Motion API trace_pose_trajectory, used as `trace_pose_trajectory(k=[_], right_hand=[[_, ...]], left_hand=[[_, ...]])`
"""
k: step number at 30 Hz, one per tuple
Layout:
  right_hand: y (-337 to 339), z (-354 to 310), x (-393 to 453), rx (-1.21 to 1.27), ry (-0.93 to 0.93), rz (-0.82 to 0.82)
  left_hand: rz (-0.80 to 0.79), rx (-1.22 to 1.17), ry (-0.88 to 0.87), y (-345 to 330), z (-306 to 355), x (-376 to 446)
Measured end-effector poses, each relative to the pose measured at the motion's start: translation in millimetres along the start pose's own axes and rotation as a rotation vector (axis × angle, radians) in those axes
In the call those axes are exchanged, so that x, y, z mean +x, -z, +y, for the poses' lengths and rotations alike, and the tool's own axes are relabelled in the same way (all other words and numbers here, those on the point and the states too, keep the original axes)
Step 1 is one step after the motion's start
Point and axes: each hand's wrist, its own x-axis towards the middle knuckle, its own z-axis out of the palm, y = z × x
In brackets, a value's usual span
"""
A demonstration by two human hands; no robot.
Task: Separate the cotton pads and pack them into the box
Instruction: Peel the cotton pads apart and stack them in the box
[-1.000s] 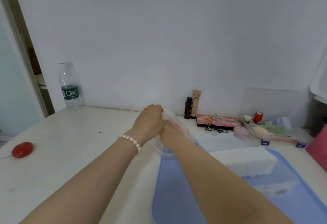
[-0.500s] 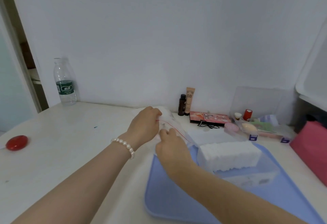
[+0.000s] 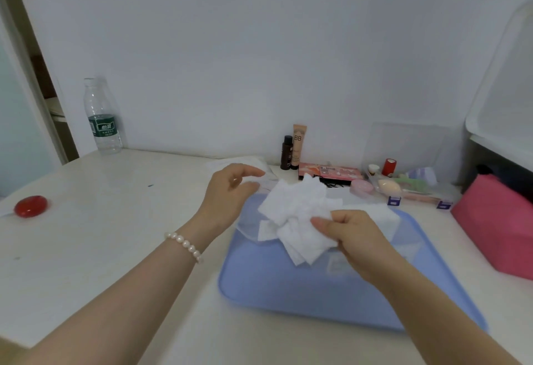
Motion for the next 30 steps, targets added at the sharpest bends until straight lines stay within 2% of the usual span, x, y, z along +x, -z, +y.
trace_pose_trajectory(k=[4,7,10,14,16,20,27,30], right_hand=[[11.5,-6.2,-3.3,0.284,-0.122,-0.073],[15.7,-1.2,-7.0,0.326,-0.143,-0.137],[11.9,3.9,-12.1,0.134,-0.119,-0.162],[-6.6,11.0,-16.3,-0.236,0.015,-0.09],[-20.1,12.6,-19.1,-0.453,0.064,-0.11],[-38.9,20.2,-23.5,-0.774,0.034,-0.148],[-24.3,20.3,-24.9,-0.855,-0.006,0.003],[-5.6,17.5,-23.4,-0.788,-0.071,0.046]], left_hand=[[0.083,-0.102,-0.06,-12.0,17.4,-9.5],[0.138,-0.145,-0.134,-16.8,21.2,-20.0],[0.008,-0.125,-0.083,-19.2,13.0,-28.1],[-0.21,0.103,-0.103,-25.0,-6.7,-40.7],[-0.276,0.185,-0.114,-25.0,-14.9,-42.9],[-0.395,0.219,0.043,-19.4,-26.1,-35.1],[-0.566,0.343,0.128,-39.9,-30.9,-26.4],[-0.61,0.394,0.165,-54.4,-25.0,-16.5]])
